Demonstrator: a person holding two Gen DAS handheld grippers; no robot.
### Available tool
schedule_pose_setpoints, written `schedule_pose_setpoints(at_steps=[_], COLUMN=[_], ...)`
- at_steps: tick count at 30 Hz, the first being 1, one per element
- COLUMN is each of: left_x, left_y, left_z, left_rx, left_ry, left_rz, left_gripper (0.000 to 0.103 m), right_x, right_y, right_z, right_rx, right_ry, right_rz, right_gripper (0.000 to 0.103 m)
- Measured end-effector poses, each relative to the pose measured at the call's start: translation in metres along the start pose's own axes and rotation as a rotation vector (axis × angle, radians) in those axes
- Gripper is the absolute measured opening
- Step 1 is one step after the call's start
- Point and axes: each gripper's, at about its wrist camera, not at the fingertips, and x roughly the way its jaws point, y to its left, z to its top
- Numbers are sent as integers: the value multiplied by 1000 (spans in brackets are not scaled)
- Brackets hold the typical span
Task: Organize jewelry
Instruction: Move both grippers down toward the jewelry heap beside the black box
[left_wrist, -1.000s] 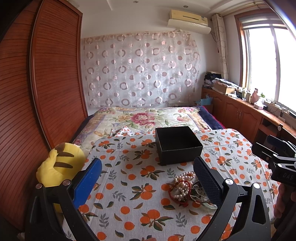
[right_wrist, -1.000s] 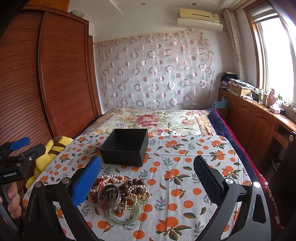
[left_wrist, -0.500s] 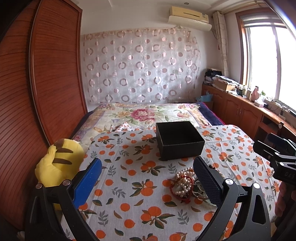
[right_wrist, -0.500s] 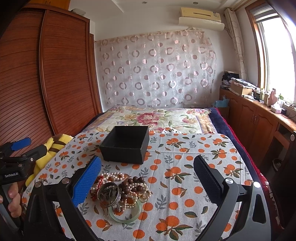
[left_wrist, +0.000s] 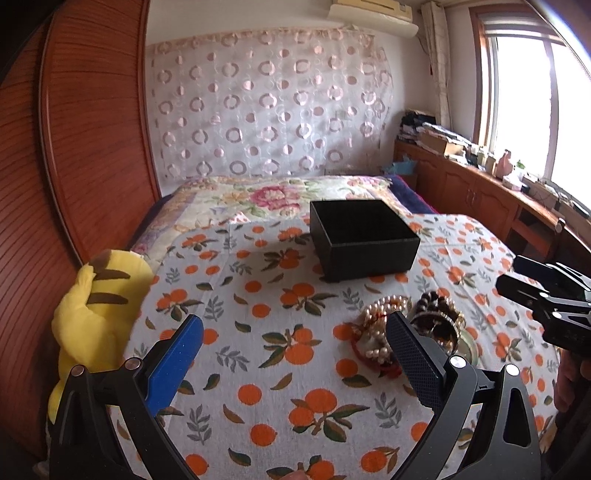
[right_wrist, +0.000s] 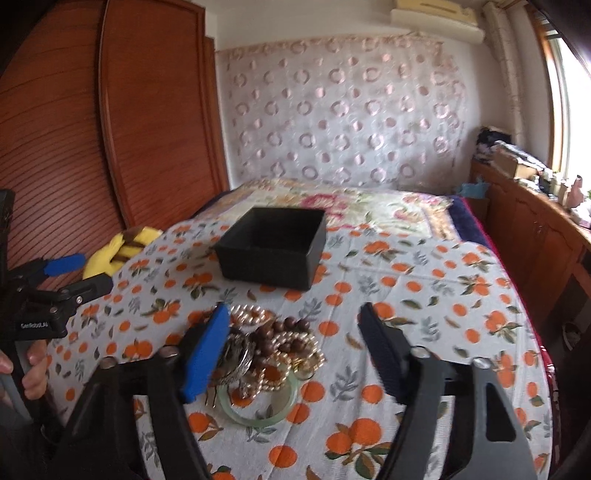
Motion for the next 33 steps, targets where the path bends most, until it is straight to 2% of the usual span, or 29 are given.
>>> schedule_pose_setpoints(at_steps=[6,10,16,19,23,25,27,31,33], left_x=[10,16,23,26,29,31,35,40,43], left_y=[3,4,3,3,3,3,2,-6,-10], left_z=[-6,-11,-16,-17,-19,-20,-21,-23,-23], left_rx=[0,4,6,4,1,0,0,5,9], left_ry=[32,54,74,82,91,96,106,127,135], left_rz=[-27,-46,-81,-95,-96,-105,-118,-163,-188], left_gripper=[95,95,95,95,95,95,95,95,87], right_x=[28,44,56,60,66,67,65,55,49], right_y=[15,23,31,36,34,34,32,26,21], right_z=[-7,-14,-16,-17,-18,-17,-17,-16,-15], right_rx=[-53,-69,-109,-141,-154,-154,-151,-132,-116], right_ry=[90,147,184,207,222,220,211,184,166], right_rz=[67,109,103,100,87,92,91,105,104], right_gripper=[38,25,23,17,17,15,9,8,8])
